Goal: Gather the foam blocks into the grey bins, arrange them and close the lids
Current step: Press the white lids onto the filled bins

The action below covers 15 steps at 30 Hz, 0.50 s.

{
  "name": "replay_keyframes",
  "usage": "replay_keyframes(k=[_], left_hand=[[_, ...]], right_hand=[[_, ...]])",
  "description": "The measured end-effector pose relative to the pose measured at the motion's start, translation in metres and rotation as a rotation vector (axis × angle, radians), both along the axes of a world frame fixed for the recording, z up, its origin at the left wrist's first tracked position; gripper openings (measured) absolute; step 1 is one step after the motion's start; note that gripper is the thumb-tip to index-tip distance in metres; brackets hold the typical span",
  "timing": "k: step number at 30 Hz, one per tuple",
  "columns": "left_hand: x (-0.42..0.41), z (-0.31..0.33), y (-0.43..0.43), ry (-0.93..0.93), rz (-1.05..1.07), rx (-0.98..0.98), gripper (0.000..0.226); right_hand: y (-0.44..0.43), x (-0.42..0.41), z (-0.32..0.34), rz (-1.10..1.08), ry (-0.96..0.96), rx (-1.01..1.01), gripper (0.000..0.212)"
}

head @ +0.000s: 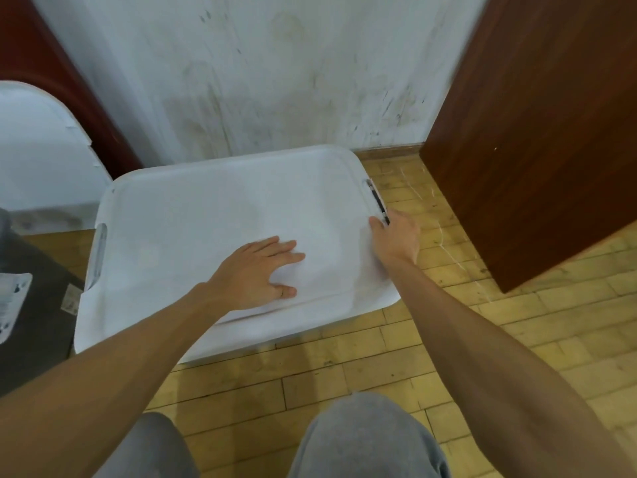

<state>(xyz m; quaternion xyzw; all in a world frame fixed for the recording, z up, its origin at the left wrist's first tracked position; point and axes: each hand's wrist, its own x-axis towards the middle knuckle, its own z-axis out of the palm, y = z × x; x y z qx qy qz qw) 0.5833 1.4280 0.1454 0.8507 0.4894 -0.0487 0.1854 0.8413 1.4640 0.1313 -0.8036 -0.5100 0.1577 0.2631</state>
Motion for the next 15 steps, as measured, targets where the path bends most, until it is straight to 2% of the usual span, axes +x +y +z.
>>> replay_keyframes(k=[3, 11, 12, 15], left_hand=[[0.0, -0.001, -0.002, -0.01, 0.011, -0.01, 0.07], [0.002, -0.004, -0.004, -0.051, 0.039, -0.056, 0.061], [0.004, 0.0, -0.003, -0.087, 0.065, -0.091, 0.057], [0.007, 0.033, -0.005, -0.242, 0.252, -0.283, 0.038]], right_hand=[[-0.001, -0.001, 0.0, 0.083, -0.213, 0.017, 0.032], [-0.012, -0.012, 0.002, 0.179, -0.374, -0.022, 0.045], [-0.017, -0.014, 0.006, 0.24, -0.352, -0.018, 0.046], [-0.04, -0.024, 0.04, 0.482, -0.117, -0.123, 0.039]])
